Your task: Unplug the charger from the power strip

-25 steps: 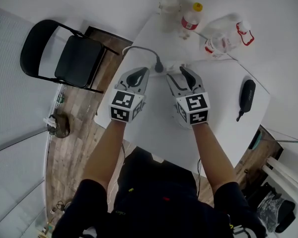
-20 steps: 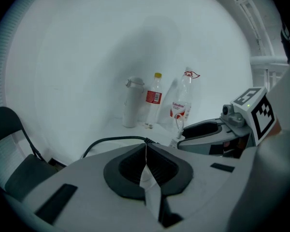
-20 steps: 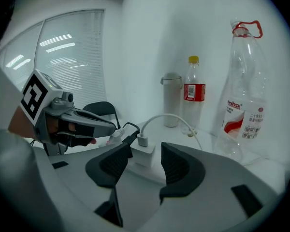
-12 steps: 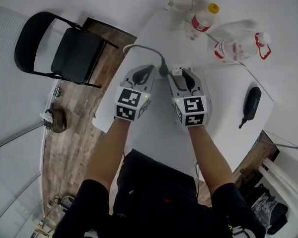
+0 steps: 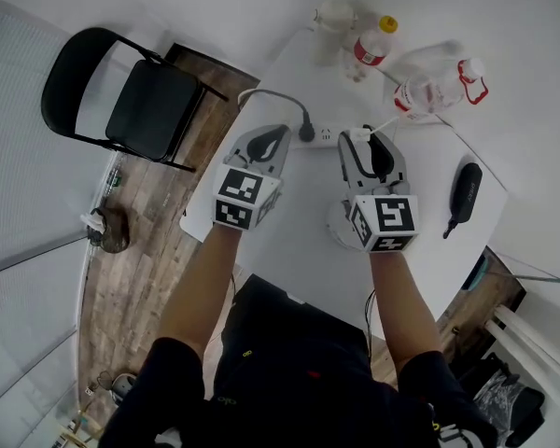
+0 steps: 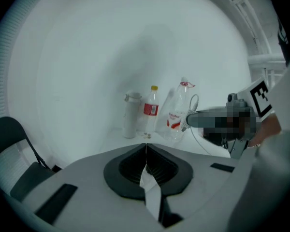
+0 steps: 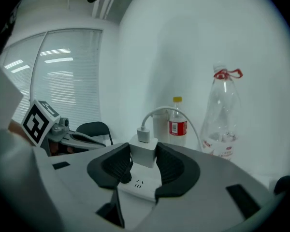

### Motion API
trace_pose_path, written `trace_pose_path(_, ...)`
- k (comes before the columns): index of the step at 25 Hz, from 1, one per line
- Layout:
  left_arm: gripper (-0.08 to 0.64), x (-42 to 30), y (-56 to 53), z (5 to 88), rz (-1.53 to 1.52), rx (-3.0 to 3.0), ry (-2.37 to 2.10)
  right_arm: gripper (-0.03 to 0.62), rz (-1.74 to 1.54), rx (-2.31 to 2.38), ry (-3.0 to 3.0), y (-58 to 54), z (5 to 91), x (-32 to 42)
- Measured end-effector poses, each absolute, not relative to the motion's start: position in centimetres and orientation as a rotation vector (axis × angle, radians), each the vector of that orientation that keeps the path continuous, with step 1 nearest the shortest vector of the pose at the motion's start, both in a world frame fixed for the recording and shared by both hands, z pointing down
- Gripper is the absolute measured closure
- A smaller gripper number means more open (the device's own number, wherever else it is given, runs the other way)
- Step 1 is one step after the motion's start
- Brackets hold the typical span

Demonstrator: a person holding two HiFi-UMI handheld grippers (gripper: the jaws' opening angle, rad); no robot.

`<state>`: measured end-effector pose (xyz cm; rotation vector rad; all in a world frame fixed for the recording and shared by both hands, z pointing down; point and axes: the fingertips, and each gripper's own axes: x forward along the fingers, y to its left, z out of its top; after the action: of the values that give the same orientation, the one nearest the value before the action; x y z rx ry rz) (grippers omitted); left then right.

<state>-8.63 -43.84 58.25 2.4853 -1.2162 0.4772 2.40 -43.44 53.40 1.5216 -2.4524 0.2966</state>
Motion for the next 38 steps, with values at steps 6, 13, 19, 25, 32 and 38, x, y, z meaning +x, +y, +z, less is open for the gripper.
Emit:
trace_pose_path(6, 0.537, -9.1, -38.9, 48.2, 0.356, 2.585, -1.294, 0.416, 0.205, 1.586, -2.501, -38.3, 47.1, 6.0)
trace_pose_path(13, 0.537, -9.4, -31.4, 38.7, 0.243, 2.684, -1.344, 0.416, 0.121, 1.642, -2.582, -32.4, 38.8, 8.4)
trace_pose_path(19, 0.537, -11.4, -26.8, 35.2, 0.212, 2.705, -1.43, 0.416, -0.027, 1.63, -2.637, -28.1, 33.0, 8.6)
trace_pose_path(25, 0.537, -12.3, -25.2, 32.6, 0.148, 2.713, -1.493, 0.416, -0.116, 1.626, -2.66, -25.4, 30.0, 9.2)
trace_pose_path(32, 0.537, -10.7, -24.7, 30.2, 0.115, 2.782, -1.447, 0.416, -0.126, 1.639, -2.657, -24.5, 29.4, 9.4)
trace_pose_path(38, 0.537, -10.8, -25.0, 30.1, 0.113, 2.787, -1.435, 0.416, -0.12, 1.642, -2.636, -25.0, 29.5, 9.1)
